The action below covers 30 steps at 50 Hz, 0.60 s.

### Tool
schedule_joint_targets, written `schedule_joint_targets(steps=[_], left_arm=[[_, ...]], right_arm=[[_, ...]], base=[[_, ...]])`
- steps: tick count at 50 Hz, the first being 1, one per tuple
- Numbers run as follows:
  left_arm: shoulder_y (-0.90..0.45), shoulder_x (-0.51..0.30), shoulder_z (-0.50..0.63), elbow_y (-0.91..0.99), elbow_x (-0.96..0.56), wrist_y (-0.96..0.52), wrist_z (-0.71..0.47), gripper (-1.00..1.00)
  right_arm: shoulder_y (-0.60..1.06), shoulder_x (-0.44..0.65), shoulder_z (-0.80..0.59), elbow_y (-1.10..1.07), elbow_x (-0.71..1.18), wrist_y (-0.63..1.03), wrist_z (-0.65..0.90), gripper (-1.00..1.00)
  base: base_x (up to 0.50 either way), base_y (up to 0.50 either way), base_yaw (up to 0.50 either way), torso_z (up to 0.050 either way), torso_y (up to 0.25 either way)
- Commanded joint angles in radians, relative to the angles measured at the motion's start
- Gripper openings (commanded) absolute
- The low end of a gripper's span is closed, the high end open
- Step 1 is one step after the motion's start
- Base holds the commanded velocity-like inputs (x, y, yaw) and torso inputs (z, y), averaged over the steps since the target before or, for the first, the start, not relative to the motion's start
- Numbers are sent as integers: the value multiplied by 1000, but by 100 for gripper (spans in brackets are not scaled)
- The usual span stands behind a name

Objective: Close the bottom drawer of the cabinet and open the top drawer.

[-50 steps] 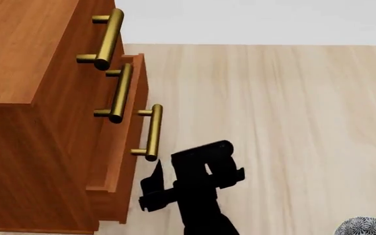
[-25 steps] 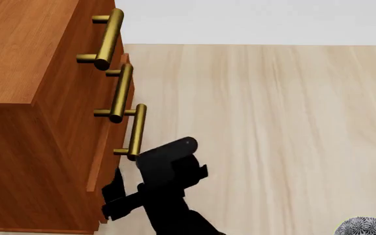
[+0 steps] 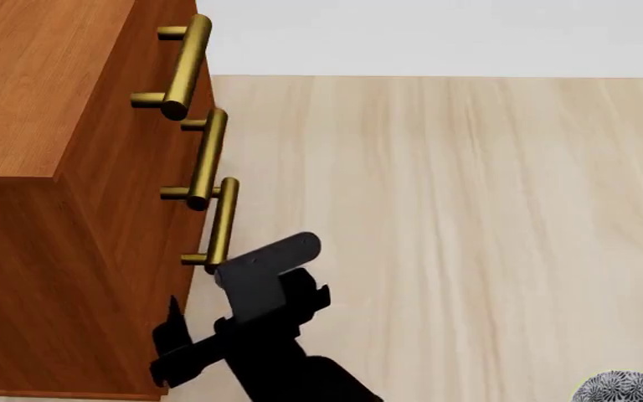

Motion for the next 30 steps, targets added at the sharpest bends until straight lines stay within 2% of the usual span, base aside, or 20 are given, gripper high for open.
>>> schedule_joint_targets(steps=[1,21,30], left_arm=[[-5,-11,-9,3,-13,-4,-8,100],[-13,-8,11,-2,-14,6,-16,100],[-21,1,32,-4,-12,10,-21,100]], right_arm=[[25,-12,-22,-36,51,42,-88,100],[7,-9,-31,-20,40,26,-115,100],[-7,180,-57,-337,2,13,47,100]], base=[[0,0,0,0,0],[-1,1,2,0,0],[0,0,1,0,0]])
